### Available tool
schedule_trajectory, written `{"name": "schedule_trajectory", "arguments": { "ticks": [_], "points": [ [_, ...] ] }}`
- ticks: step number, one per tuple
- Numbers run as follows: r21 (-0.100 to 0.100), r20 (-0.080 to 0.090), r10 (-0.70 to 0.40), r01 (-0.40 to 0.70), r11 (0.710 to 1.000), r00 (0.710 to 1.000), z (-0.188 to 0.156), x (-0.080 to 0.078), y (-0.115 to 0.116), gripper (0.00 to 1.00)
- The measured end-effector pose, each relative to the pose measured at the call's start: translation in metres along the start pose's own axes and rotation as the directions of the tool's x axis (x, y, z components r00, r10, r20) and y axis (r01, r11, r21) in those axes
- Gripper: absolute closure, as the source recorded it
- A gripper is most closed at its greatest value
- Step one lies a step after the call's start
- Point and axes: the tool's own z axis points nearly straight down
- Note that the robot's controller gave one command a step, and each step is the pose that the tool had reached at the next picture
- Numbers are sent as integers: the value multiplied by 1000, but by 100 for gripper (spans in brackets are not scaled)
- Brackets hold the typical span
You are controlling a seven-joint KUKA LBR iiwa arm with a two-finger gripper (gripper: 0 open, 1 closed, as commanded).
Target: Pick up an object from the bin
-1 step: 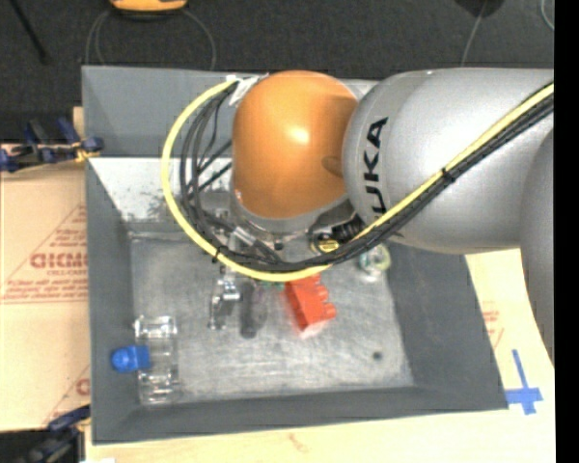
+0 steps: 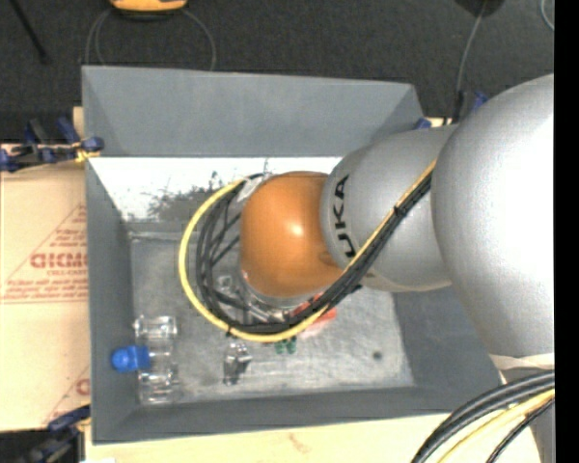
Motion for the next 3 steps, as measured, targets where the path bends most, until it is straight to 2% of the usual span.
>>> {"name": "schedule_trajectory", "arguments": {
  "ticks": [1, 2, 3],
  "points": [
    [3, 12, -163, 163, 987, 987, -56, 3, -64, 0],
    [3, 10, -351, 351, 936, 936, -6, -36, -92, 0],
    [5, 11, -622, 622, 783, 783, 30, -65, -76, 0]
  ]
}}
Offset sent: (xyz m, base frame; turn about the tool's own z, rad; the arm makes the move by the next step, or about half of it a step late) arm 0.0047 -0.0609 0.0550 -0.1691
